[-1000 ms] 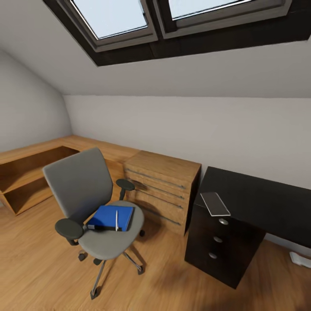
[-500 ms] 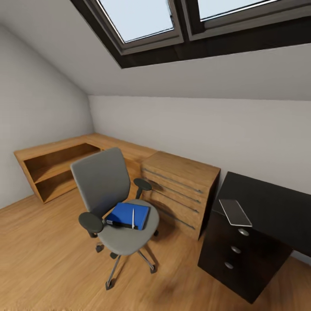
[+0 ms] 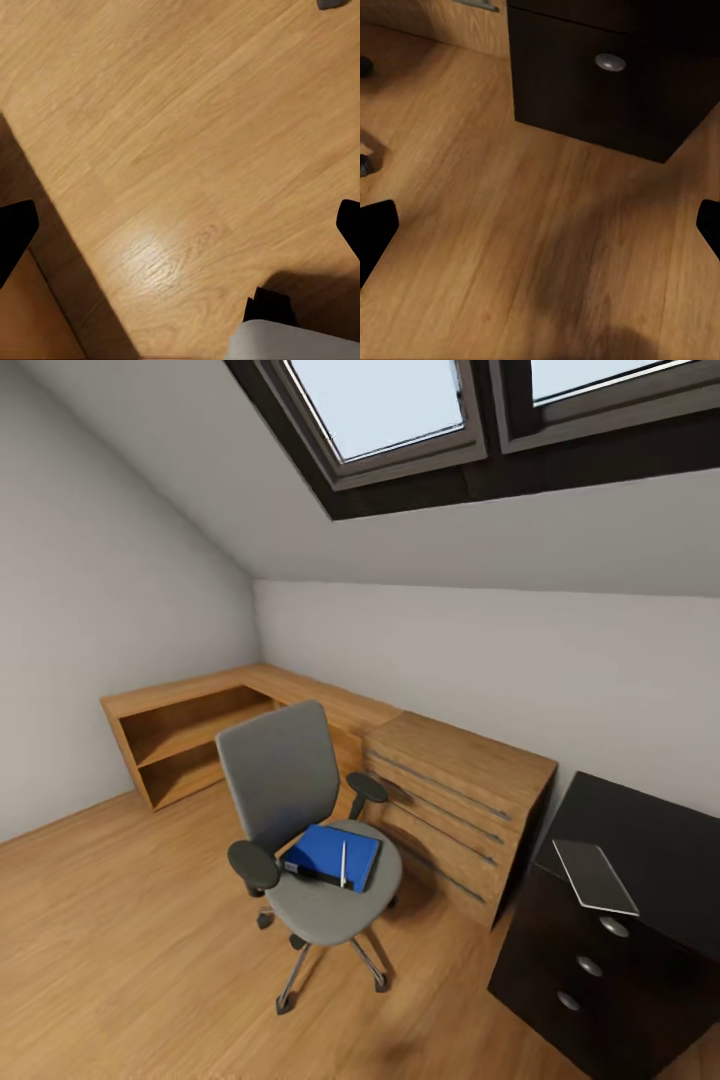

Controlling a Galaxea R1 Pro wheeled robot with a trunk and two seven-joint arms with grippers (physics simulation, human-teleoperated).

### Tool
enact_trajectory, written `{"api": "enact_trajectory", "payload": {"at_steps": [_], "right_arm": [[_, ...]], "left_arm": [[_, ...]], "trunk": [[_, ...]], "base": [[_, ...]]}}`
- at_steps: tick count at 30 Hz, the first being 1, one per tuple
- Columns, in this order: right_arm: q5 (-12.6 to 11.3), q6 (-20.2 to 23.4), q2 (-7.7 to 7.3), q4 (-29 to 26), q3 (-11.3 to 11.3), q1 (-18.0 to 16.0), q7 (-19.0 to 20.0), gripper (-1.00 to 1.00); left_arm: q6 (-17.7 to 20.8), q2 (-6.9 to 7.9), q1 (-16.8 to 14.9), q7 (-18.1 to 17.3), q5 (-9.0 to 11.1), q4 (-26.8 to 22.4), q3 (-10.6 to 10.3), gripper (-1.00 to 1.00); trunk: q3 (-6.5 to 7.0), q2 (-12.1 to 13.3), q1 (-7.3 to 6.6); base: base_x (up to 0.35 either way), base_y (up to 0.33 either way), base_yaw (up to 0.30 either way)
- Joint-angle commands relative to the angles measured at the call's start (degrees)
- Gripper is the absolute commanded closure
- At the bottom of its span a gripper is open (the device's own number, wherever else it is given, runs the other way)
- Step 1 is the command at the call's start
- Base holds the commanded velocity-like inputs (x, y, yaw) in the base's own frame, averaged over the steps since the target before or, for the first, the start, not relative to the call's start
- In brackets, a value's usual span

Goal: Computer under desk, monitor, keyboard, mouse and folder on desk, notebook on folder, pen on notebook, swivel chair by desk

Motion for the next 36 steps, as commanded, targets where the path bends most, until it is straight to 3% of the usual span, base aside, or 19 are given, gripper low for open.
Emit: {"api": "enact_trajectory", "payload": {"at_steps": [1, 14, 27, 32, 36], "right_arm": [[-0.2, -0.2, -0.05, -0.1, 0.5, 0.0, -0.4, -1.00], [-0.1, -0.3, 0.02, 0.0, 0.6, 0.0, -0.4, -1.00], [0.1, -0.3, 0.10, 0.0, 0.7, 0.0, -0.3, -1.00], [2.0, -0.3, 0.13, 0.0, 0.8, 0.0, -0.3, -1.00], [4.0, -0.2, 0.24, 0.0, 0.8, 0.0, -0.3, -1.00]], "left_arm": [[-0.2, -0.03, 0.0, 0.2, 0.3, 0.0, -0.5, -1.00], [-0.5, -0.30, 0.0, 0.0, 0.3, 0.1, -0.6, -1.00], [-0.1, -2.18, 0.0, -1.6, 0.3, 0.1, -0.6, -1.00], [0.0, -2.39, 0.0, -1.7, 0.3, 0.1, -0.5, -1.00], [0.3, -2.48, 0.0, -1.7, 0.3, 0.1, -0.5, -1.00]], "trunk": [[0.08, 0.4, -0.23], [1.72, 5.6, -3.08], [2.90, 10.0, -5.50], [2.56, 10.0, -5.50], [3.00, 11.6, -6.38]], "base": [[0.000, 0.000, 0.254], [0.000, 0.000, 0.244], [0.000, 0.000, 0.218], [0.000, 0.000, 0.189], [0.000, 0.000, 0.185]]}}
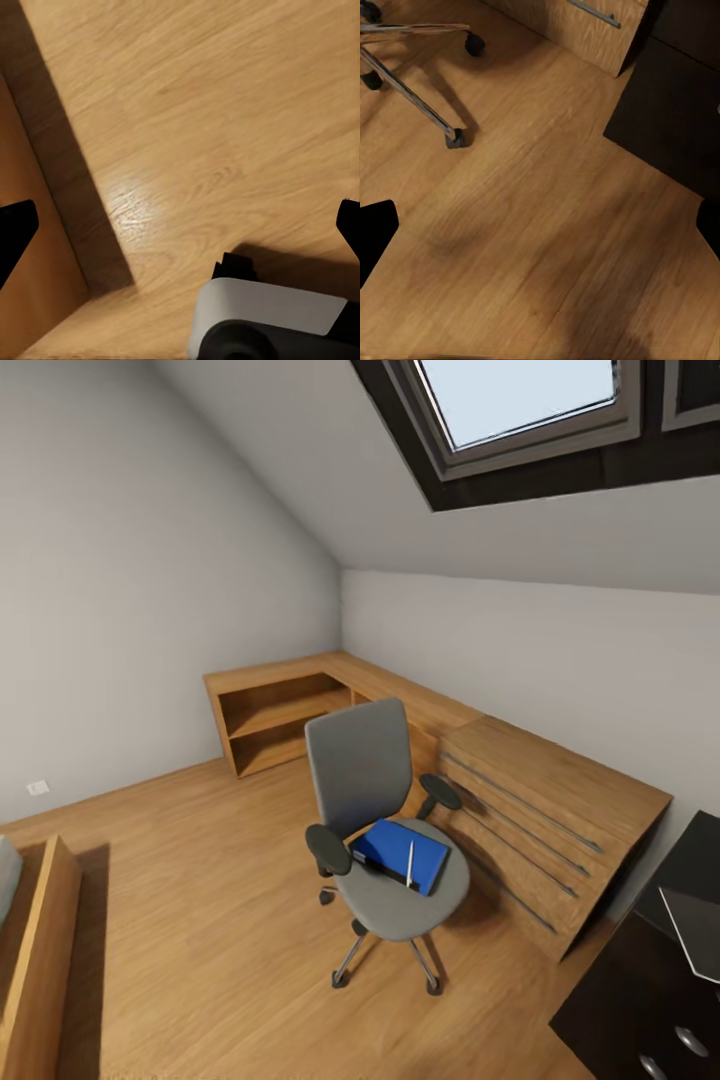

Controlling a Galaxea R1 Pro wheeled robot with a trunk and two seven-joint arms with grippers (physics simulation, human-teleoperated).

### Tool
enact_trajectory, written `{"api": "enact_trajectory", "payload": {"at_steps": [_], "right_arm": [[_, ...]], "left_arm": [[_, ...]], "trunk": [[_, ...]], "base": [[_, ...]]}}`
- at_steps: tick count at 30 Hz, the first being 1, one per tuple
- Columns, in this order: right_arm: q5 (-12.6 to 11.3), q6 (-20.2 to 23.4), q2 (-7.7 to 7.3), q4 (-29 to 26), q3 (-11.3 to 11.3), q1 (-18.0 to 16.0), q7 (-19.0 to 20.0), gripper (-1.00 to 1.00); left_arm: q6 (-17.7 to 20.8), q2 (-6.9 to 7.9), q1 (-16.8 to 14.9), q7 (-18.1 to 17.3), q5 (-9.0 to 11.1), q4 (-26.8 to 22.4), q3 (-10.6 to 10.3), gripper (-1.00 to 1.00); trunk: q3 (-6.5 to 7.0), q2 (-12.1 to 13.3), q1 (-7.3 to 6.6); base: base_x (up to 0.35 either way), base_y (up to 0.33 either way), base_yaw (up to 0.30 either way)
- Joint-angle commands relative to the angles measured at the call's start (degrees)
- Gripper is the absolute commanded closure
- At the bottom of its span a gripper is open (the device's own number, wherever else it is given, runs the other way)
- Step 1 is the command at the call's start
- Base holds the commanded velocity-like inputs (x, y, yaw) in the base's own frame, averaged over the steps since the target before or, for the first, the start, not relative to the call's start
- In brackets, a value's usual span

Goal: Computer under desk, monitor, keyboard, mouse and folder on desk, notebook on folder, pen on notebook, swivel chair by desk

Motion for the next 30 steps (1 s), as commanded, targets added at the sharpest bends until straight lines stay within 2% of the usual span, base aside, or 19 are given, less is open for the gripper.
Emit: {"api": "enact_trajectory", "payload": {"at_steps": [1, 8, 19, 30], "right_arm": [[0.2, -0.1, 0.03, 0.0, 0.5, 0.0, -0.4, -1.00], [2.1, -0.1, 0.53, 0.0, 0.5, 0.0, -0.4, -1.00], [2.4, -0.1, 0.62, 0.0, 0.5, 0.0, -0.4, -1.00], [2.5, -0.5, 0.59, 0.0, 0.5, 0.0, -0.4, -1.00]], "left_arm": [[0.0, -0.03, 0.0, 0.3, 0.3, 0.0, -0.5, -1.00], [0.3, -0.14, 0.0, 0.3, 0.3, 0.0, -0.5, -1.00], [-0.1, -0.16, 0.0, 0.2, 0.3, 0.0, -0.5, -1.00], [-0.2, -0.16, 0.0, 0.2, 0.3, 0.0, -0.4, -1.00]], "trunk": [[0.05, 0.4, -0.22], [0.82, 3.2, -1.76], [2.03, 7.6, -4.18], [1.26, 7.6, -4.18]], "base": [[0.000, 0.000, 0.184], [0.000, 0.000, 0.183], [0.000, 0.000, 0.183], [0.000, 0.000, 0.183]]}}
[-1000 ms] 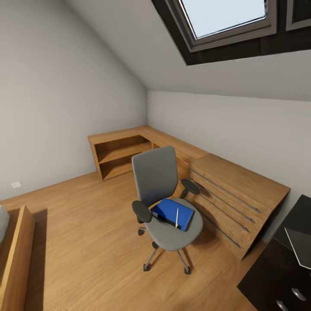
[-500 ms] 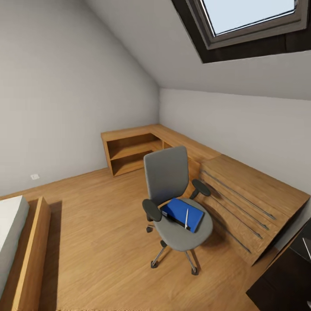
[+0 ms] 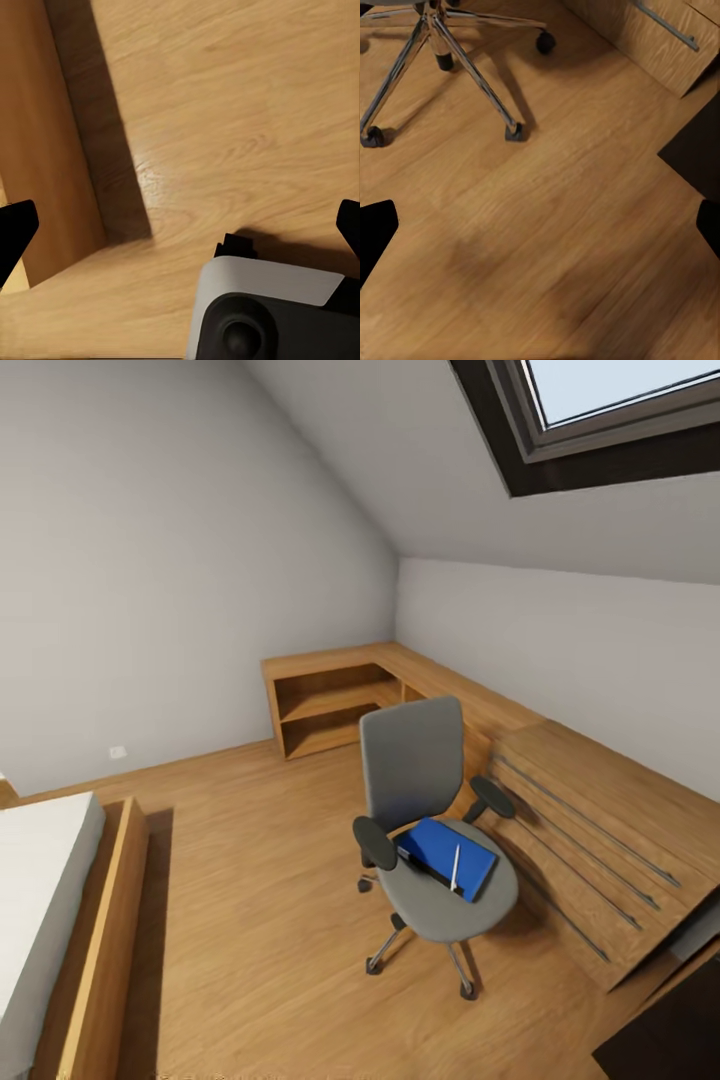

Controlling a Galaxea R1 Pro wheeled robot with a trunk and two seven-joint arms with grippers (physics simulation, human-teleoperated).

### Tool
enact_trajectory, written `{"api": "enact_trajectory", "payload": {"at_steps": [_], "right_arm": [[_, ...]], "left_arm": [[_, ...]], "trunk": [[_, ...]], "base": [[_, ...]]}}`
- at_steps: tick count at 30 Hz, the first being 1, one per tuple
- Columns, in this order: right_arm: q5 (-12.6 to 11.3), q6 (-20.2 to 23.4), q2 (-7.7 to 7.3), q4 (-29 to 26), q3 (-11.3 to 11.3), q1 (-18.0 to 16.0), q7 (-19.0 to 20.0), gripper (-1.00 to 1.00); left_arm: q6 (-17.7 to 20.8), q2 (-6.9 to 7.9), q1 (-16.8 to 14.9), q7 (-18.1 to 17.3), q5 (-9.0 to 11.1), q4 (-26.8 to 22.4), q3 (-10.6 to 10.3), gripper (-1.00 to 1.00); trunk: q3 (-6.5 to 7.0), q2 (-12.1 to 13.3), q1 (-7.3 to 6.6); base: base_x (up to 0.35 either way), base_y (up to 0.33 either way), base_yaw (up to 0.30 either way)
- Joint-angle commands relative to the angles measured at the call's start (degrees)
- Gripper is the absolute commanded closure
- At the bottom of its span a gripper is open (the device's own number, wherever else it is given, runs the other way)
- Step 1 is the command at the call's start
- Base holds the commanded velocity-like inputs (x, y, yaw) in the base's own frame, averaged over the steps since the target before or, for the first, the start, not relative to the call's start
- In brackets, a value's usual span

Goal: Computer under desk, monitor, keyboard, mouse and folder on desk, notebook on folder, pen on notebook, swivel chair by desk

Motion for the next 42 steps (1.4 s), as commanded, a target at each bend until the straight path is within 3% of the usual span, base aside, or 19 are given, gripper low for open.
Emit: {"api": "enact_trajectory", "payload": {"at_steps": [1, 8, 32, 36, 37, 42], "right_arm": [[-0.5, -0.5, -0.04, 0.0, 0.5, 0.0, -0.3, -1.00], [-0.5, -6.1, -0.05, 1.2, 0.5, 0.0, -0.3, -1.00], [-0.7, -7.0, 0.11, 1.6, 0.4, 0.0, -0.3, -1.00], [-0.7, -7.0, 0.09, 1.5, 0.4, 0.0, -0.3, -1.00], [-0.7, -7.4, 0.14, 1.0, 0.5, 0.0, -0.3, -1.00], [-0.7, -8.3, 0.54, -1.2, 0.6, 0.0, -0.3, -1.00]], "left_arm": [[0.0, 0.00, 0.0, 0.3, 0.3, 0.0, -0.5, -1.00], [0.0, 0.01, 0.0, 0.3, 0.3, 0.0, -0.5, -1.00], [-0.8, -0.18, 0.0, -0.5, 0.2, 0.0, -0.5, -1.00], [-4.3, -0.23, 0.0, -0.5, 0.2, 0.0, -0.5, -1.00], [-9.8, -0.54, 0.9, -0.4, 0.3, 0.0, -0.5, -1.00], [-14.0, -1.49, 1.9, -0.1, 0.2, -0.1, -0.4, -1.00]], "trunk": [[-0.14, -0.1, 0.01], [-0.63, -0.1, 0.01], [-1.03, -0.1, 0.01], [-1.03, -0.1, 0.01], [-1.03, -0.1, 0.01], [-1.03, -0.1, 0.01]], "base": [[0.000, 0.000, 0.181], [0.000, 0.000, 0.182], [0.000, 0.000, 0.044], [0.000, 0.000, 0.000], [0.000, 0.000, 0.000], [0.000, 0.000, 0.000]]}}
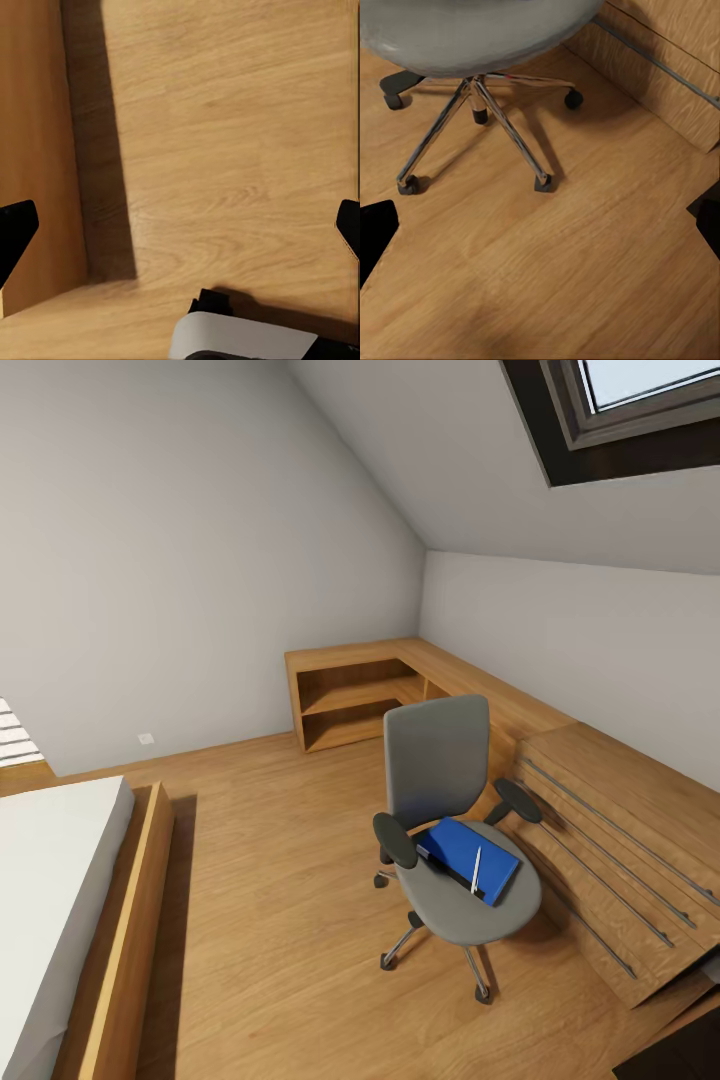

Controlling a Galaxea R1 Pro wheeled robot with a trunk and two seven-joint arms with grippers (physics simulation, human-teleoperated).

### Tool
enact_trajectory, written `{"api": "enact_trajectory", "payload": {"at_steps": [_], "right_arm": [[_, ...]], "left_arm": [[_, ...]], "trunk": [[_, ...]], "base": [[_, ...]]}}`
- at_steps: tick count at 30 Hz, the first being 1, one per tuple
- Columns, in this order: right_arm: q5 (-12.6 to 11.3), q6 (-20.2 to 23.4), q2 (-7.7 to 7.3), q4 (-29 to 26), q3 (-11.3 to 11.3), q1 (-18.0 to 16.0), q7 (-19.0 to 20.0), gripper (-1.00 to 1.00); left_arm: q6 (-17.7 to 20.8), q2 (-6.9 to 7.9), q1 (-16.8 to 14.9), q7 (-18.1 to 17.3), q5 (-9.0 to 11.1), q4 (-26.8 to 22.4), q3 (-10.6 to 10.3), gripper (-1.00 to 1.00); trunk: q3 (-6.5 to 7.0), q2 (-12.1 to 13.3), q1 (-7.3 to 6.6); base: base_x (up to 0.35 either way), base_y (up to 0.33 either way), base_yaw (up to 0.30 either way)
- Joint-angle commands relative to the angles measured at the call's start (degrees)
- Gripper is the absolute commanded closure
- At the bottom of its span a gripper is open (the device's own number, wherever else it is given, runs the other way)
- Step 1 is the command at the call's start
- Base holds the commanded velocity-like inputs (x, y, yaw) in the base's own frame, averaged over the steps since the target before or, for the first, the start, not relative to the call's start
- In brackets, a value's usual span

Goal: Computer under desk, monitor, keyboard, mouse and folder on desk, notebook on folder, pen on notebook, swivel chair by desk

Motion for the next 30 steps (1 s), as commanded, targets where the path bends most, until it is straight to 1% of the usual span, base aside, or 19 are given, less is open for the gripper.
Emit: {"api": "enact_trajectory", "payload": {"at_steps": [1, 5, 6, 9, 12, 15, 16, 19, 23, 24, 25, 26, 27, 30], "right_arm": [[-0.5, -0.2, 0.50, -1.6, 0.5, 0.0, -0.4, -1.00], [-0.4, 0.4, 1.64, -5.3, 0.4, -0.1, -0.6, -1.00], [-0.2, 1.2, 2.10, -7.1, 0.5, -0.1, -0.7, -1.00], [0.3, 3.3, 2.51, -9.3, 0.5, -0.3, -0.7, -1.00], [0.9, 6.5, 2.68, -11.1, 0.4, -1.4, -0.9, -1.00], [1.2, 10.4, 2.61, -12.8, 0.2, -3.8, -1.5, -1.00], [1.3, 13.0, 2.49, -13.6, 0.2, -5.7, -2.2, -1.00], [1.4, 16.8, 2.27, -14.3, 0.1, -8.5, -3.5, -1.00], [1.5, 21.7, 2.14, -14.7, 0.0, -12.4, -5.2, -1.00], [1.5, 24.3, 2.11, -14.8, 0.0, -14.5, -6.1, -1.00], [1.5, 25.7, 2.10, -14.8, 0.0, -15.5, -6.6, -1.00], [1.4, 32.0, 2.09, -14.9, 0.0, -19.8, -8.6, -1.00], [1.3, 35.1, 2.08, -15.0, 0.0, -22.0, -9.8, -1.00], [1.2, 39.5, 2.19, -15.1, -0.1, -25.1, -11.9, -1.00]], "left_arm": [[-0.7, -0.31, 0.1, 0.7, 0.0, -0.1, -0.5, -1.00], [-1.2, -1.26, 0.3, 0.8, 0.0, -0.1, -0.4, -1.00], [-1.4, -1.80, 0.3, 0.9, 0.0, -0.3, -0.4, -1.00], [-1.4, -2.49, 0.3, 1.0, 0.0, -1.4, -0.2, -1.00], [-1.1, -2.69, 0.3, 1.1, 0.4, -4.1, 0.0, -1.00], [0.3, -2.47, 0.4, 1.5, 1.4, -7.5, 0.2, -1.00], [2.1, -2.28, 0.4, 2.1, 2.1, -9.8, 0.2, -1.00], [5.8, -2.05, 0.4, 3.7, 2.8, -13.3, 0.3, -1.00], [10.8, -1.50, -0.2, 7.0, 3.3, -19.4, 0.3, -1.00], [12.9, -1.07, -0.8, 8.8, 3.5, -23.2, 0.3, -1.00], [13.9, -0.81, -1.1, 9.6, 3.5, -25.3, 0.3, -1.00], [18.3, 0.43, -2.3, 13.0, 3.6, -34.3, 0.5, -1.00], [21.5, 1.13, -2.8, 14.5, 3.6, -38.9, 0.9, -1.00], [27.8, 1.94, -3.5, 16.0, 3.7, -45.8, 2.2, -1.00]], "trunk": [[-0.07, 0.0, 0.01], [-0.07, 0.0, 0.01], [-0.07, 0.0, 0.01], [-0.07, 0.0, 0.01], [-0.07, 0.0, 0.01], [-0.07, 0.0, 0.01], [-0.07, 0.0, 0.01], [-0.07, 0.0, 0.01], [-0.07, 0.0, 0.01], [-0.07, 0.0, 0.01], [-0.07, 0.0, 0.01], [-0.07, 0.0, 0.01], [-0.07, 0.0, 0.01], [-0.07, 0.0, 0.01]], "base": [[0.000, 0.000, 0.000], [0.000, 0.000, 0.000], [0.000, 0.000, 0.000], [0.000, 0.000, 0.000], [0.000, 0.000, 0.000], [0.000, 0.000, 0.000], [0.000, 0.000, 0.000], [0.000, 0.000, 0.000], [0.000, 0.000, 0.000], [0.000, 0.000, 0.000], [0.000, 0.000, 0.000], [0.000, 0.000, 0.000], [0.000, 0.000, 0.000], [0.000, 0.000, 0.000]]}}
